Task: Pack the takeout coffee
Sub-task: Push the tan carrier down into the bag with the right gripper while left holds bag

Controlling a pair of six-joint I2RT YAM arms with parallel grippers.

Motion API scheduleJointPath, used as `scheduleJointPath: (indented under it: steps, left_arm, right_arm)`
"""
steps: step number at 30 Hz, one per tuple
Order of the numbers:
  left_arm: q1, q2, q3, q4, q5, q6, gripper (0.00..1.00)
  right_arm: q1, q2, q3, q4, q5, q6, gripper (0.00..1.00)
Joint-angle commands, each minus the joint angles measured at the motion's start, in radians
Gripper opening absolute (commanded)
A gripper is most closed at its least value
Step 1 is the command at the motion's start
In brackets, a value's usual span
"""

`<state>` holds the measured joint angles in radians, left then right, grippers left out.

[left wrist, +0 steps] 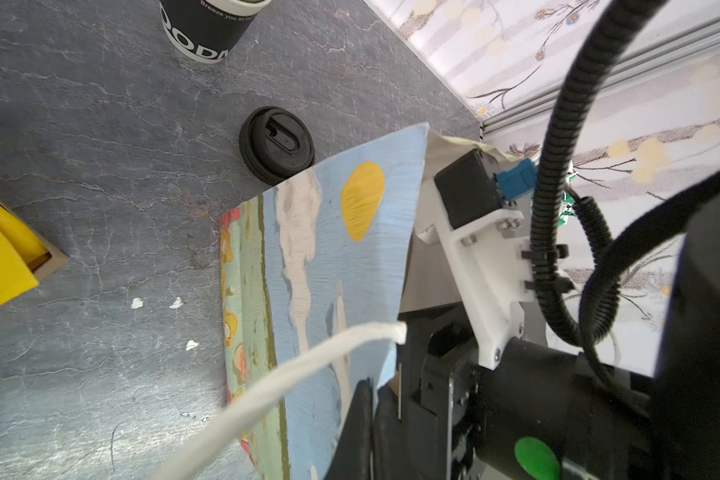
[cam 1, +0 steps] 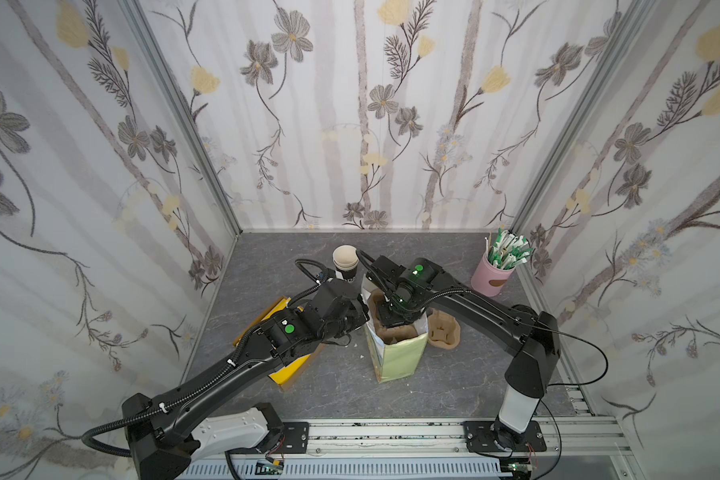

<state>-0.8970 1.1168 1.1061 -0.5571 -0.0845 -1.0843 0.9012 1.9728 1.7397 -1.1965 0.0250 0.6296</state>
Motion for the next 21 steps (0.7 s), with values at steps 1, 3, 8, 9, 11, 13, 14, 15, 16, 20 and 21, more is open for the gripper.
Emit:
scheduleJointPath:
  steps: [1,3,8,9,11,13,14,15,16,20,21]
  left_arm:
    - [0.001,-0.005,-0.009,0.021,-0.014,-0.006,0.0]
    - [0.0,-0.005,-0.012,0.02,-0.018,-0.008,0.0]
    - [0.0,-0.007,-0.008,0.02,-0.024,-0.012,0.0]
    - [0.001,-0.01,-0.008,0.019,-0.027,-0.014,0.0]
    - [0.0,-0.018,-0.008,0.02,-0.033,-0.015,0.0]
    - [0.0,-0.025,-0.011,0.02,-0.038,-0.017,0.0]
    - [0.001,-0.028,-0.012,0.02,-0.038,-0.016,0.0]
    - [0.002,-0.031,-0.015,0.021,-0.037,-0.017,0.0]
    - [0.0,-0.032,-0.017,0.02,-0.036,-0.019,0.0]
    - [0.001,-0.035,-0.024,0.02,-0.029,-0.019,0.0]
    - [0.0,-0.037,-0.028,0.021,-0.029,-0.02,0.0]
  right_arm:
    - [0.006,0.01,-0.005,0.044,-0.005,-0.014,0.32]
    - [0.008,0.015,-0.01,0.054,-0.009,-0.017,0.32]
    - [0.008,0.021,-0.032,0.077,-0.011,-0.017,0.32]
    - [0.01,0.022,-0.037,0.081,-0.011,-0.017,0.32]
    - [0.009,0.022,-0.051,0.09,-0.013,-0.017,0.32]
    - [0.01,0.021,-0.069,0.102,-0.017,-0.017,0.32]
    - [0.01,0.02,-0.079,0.112,-0.021,-0.016,0.32]
    - [0.01,0.021,-0.088,0.119,-0.024,-0.015,0.32]
    - [0.011,0.02,-0.095,0.122,-0.027,-0.015,0.32]
    - [0.01,0.02,-0.128,0.152,-0.037,-0.012,0.32]
    - [0.01,0.02,-0.136,0.158,-0.039,-0.011,0.32]
